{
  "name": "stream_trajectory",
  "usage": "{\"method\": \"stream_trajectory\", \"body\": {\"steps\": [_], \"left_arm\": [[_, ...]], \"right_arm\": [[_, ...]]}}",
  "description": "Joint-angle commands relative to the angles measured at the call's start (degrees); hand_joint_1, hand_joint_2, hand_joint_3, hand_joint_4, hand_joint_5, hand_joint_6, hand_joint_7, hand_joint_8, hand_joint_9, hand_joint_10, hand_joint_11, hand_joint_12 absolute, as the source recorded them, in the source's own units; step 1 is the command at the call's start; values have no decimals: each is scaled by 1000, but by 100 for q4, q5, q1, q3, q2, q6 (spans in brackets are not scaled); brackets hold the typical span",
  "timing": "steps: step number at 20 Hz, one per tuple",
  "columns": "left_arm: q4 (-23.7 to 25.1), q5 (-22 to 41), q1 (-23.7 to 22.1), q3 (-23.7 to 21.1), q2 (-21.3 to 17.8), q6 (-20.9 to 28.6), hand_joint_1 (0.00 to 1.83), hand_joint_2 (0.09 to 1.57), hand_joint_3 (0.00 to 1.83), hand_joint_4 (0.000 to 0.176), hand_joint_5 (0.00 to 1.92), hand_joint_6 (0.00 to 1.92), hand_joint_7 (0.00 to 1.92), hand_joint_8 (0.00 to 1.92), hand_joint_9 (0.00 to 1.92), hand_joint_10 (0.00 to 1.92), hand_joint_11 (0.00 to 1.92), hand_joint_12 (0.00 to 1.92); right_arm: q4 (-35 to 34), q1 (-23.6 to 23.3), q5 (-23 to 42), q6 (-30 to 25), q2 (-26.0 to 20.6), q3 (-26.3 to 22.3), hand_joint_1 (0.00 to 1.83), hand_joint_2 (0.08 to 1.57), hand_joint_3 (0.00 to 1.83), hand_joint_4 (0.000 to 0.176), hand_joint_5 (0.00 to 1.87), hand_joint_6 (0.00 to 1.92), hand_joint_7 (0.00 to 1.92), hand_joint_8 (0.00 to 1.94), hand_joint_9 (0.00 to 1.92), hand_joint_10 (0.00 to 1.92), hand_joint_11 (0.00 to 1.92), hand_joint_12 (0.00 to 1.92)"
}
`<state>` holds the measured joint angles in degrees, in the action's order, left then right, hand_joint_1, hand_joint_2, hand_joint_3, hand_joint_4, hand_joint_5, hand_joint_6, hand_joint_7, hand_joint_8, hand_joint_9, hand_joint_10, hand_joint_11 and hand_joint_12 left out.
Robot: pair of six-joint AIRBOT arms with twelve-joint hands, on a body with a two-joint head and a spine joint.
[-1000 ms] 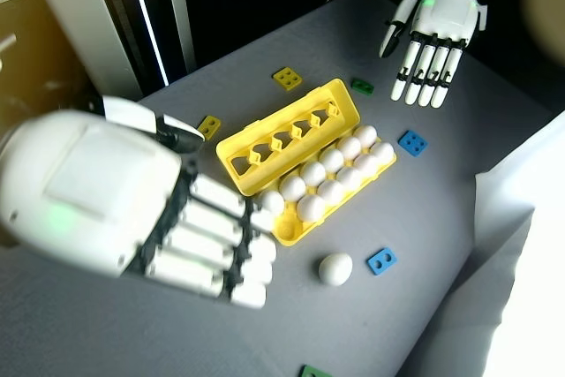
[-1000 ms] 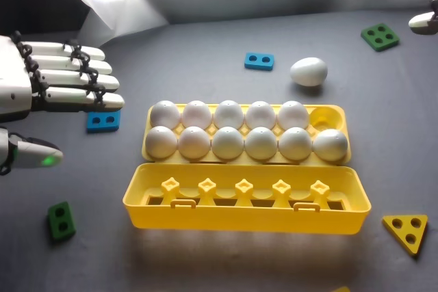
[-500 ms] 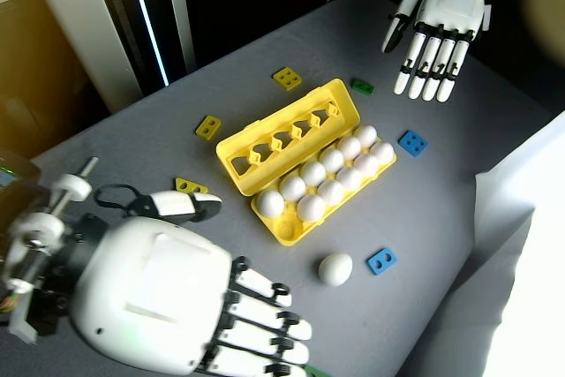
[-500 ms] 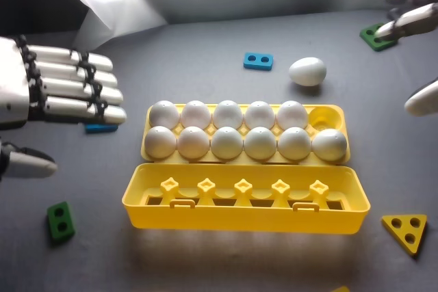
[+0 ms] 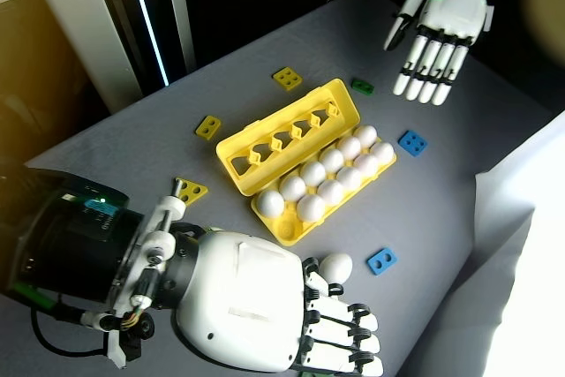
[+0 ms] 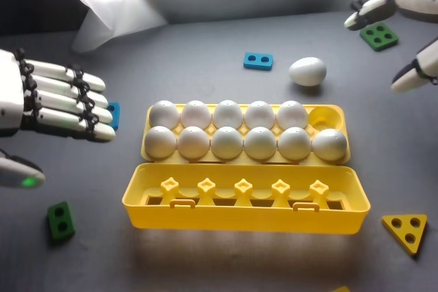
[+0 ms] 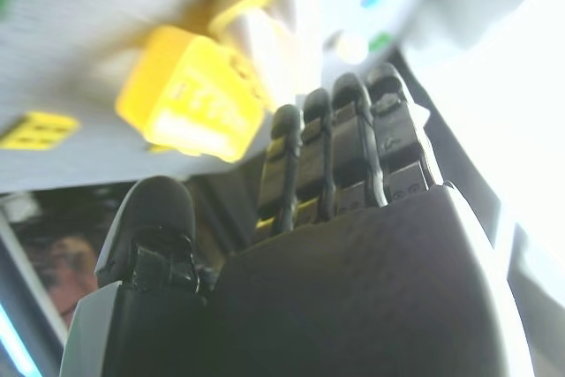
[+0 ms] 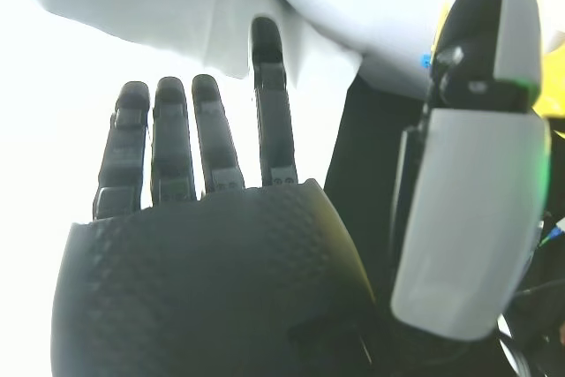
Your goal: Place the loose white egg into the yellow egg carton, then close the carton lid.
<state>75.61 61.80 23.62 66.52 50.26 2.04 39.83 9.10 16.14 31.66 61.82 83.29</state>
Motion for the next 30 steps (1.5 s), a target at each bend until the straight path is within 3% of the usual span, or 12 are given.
{"method": "stream_trajectory", "body": {"steps": [1,2,3,4,7,9,11,15,20,21,25,30], "left_arm": [[-377,528,-52,49,-85,57,0,1443,0,0,157,16,147,12,117,14,44,27],[-299,650,-42,61,-85,83,0,1443,0,0,157,16,147,12,117,14,44,27],[-189,793,-13,89,-87,104,0,1446,1,0,171,20,160,15,129,18,52,31],[-29,936,56,159,-84,121,0,1446,1,0,163,13,161,13,127,14,39,27],[-9,1043,397,405,1,127,0,1447,2,0,159,8,154,7,118,8,35,26],[16,1025,451,540,77,398,0,1447,1,0,138,2,133,3,98,1,15,18],[98,1161,465,565,85,420,0,1448,2,0,96,0,103,0,73,0,10,17],[245,1079,567,495,133,391,0,1447,1,0,136,16,130,12,107,14,42,34],[534,1169,728,444,172,327,0,1436,0,0,119,1,122,1,96,3,40,39],[538,1202,732,442,172,327,0,1435,0,0,136,8,137,7,109,7,48,44],[532,1245,736,421,162,326,0,1437,0,0,129,7,109,1,77,1,19,36],[528,1221,743,423,164,285,0,1431,0,0,164,3,155,4,122,5,48,67]], "right_arm": [[-142,-78,453,1,-34,65,837,791,1,125,633,23,0,0,0,0,0,0],[-142,-78,445,2,6,86,837,791,1,125,633,23,0,0,0,0,0,0],[-142,-84,436,2,77,126,850,784,0,141,624,17,0,0,0,0,0,0],[-143,-104,431,1,168,183,873,809,9,129,608,7,0,0,0,0,0,0],[-205,-141,431,1,425,423,845,820,12,128,629,14,0,0,0,0,0,0],[-509,-177,402,1,645,704,847,819,9,108,664,25,24,10,0,0,0,0],[-660,-211,314,-39,881,970,809,825,9,112,647,12,20,5,0,0,0,0],[-681,-222,249,-430,1141,1264,826,819,4,98,648,10,49,13,0,0,0,0],[-777,-202,258,-442,1476,1611,760,818,2,131,703,4,103,6,0,0,0,0],[-777,-202,258,-443,1519,1651,779,816,0,120,718,9,109,7,0,0,0,0],[-775,-144,215,-421,1691,1745,774,810,0,144,741,14,105,2,0,0,0,0],[-757,-136,254,-407,1887,1972,763,819,2,136,719,1,78,0,0,0,0,0]]}}
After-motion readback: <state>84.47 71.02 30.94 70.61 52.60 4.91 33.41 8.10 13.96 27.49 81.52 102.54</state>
